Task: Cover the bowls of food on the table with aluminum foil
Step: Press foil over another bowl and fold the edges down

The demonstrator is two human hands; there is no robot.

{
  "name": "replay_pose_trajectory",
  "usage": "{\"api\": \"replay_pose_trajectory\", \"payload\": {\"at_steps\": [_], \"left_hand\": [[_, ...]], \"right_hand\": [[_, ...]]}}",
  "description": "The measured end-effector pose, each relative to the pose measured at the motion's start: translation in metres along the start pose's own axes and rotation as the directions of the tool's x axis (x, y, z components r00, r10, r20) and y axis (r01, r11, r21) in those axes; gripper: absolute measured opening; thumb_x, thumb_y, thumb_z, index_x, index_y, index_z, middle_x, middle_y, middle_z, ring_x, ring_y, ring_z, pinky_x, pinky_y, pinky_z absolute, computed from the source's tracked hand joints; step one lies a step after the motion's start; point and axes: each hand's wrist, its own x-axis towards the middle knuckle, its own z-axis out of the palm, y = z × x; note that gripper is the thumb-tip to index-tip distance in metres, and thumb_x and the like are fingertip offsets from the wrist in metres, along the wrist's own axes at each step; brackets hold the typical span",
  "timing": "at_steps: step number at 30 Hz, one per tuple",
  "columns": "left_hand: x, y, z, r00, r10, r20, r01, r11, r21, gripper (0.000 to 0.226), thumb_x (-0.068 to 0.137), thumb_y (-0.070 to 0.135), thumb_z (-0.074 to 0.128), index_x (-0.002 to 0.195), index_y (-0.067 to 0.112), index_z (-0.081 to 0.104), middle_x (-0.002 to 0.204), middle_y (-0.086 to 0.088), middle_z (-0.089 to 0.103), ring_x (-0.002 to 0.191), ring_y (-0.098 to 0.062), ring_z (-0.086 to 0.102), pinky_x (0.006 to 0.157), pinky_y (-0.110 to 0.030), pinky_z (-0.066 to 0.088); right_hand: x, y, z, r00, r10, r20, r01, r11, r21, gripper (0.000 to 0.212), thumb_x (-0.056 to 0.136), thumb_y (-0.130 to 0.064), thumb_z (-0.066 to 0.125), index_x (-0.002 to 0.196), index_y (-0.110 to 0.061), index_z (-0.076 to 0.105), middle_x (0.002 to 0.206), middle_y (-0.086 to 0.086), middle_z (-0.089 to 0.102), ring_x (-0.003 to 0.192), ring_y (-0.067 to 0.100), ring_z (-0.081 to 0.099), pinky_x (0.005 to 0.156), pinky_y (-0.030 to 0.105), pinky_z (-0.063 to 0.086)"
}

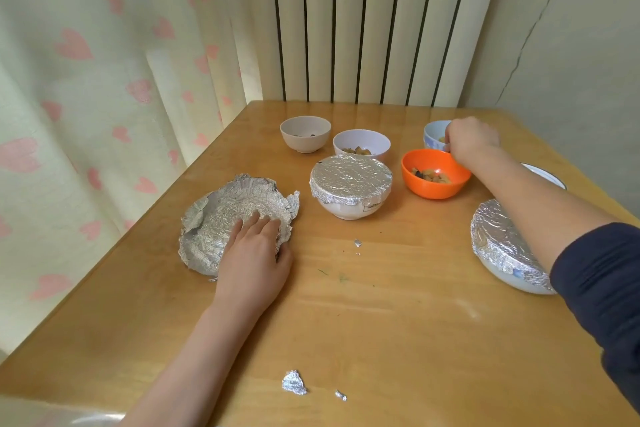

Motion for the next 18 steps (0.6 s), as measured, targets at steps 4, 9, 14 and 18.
{"api": "replay_pose_trajectory", "payload": {"at_steps": [4, 9, 14, 18], "left_hand": [[0.001, -0.003, 0.001, 1.0, 0.015, -0.025, -0.016, 1.0, -0.021, 0.031, 0.09, 0.013, 0.057, 0.119, 0.005, 0.062, 0.121, -0.01, 0.065, 0.137, -0.03, 0.043, 0.119, -0.041, 0.016], [0.0, -0.002, 0.0, 1.0, 0.008, -0.025, -0.009, 0.999, -0.038, 0.031, 0.089, 0.013, 0.057, 0.119, 0.005, 0.062, 0.121, -0.011, 0.064, 0.136, -0.029, 0.043, 0.119, -0.04, 0.016], [-0.001, 0.0, 0.001, 0.999, 0.025, -0.02, -0.026, 0.999, -0.044, 0.035, 0.09, 0.014, 0.056, 0.124, 0.006, 0.06, 0.129, -0.011, 0.061, 0.139, -0.026, 0.039, 0.12, -0.038, 0.012], [0.001, -0.001, 0.003, 1.0, 0.023, -0.017, -0.024, 0.999, -0.045, 0.035, 0.091, 0.015, 0.054, 0.125, 0.007, 0.06, 0.131, -0.009, 0.06, 0.14, -0.026, 0.039, 0.12, -0.038, 0.011]], "right_hand": [[0.004, 0.001, 0.005, 0.997, -0.027, 0.066, 0.031, 0.997, -0.065, 0.028, 0.093, -0.008, 0.051, 0.119, -0.009, 0.061, 0.124, 0.015, 0.057, 0.114, 0.033, 0.055, 0.086, 0.037, 0.046], [0.004, 0.001, 0.003, 0.998, -0.031, 0.051, 0.034, 0.998, -0.057, 0.021, 0.092, -0.005, 0.051, 0.11, -0.004, 0.062, 0.119, 0.018, 0.058, 0.109, 0.036, 0.056, 0.084, 0.039, 0.047], [0.006, 0.005, 0.01, 0.998, 0.004, 0.055, -0.005, 1.0, 0.017, 0.026, 0.092, -0.003, 0.049, 0.115, 0.0, 0.06, 0.121, 0.021, 0.058, 0.11, 0.036, 0.057, 0.077, 0.034, 0.044], [0.016, 0.017, 0.001, 0.999, -0.009, -0.032, 0.014, 0.987, 0.16, 0.022, 0.088, -0.004, 0.055, 0.106, 0.004, 0.065, 0.106, 0.028, 0.062, 0.096, 0.041, 0.062, 0.075, 0.034, 0.048]]}}
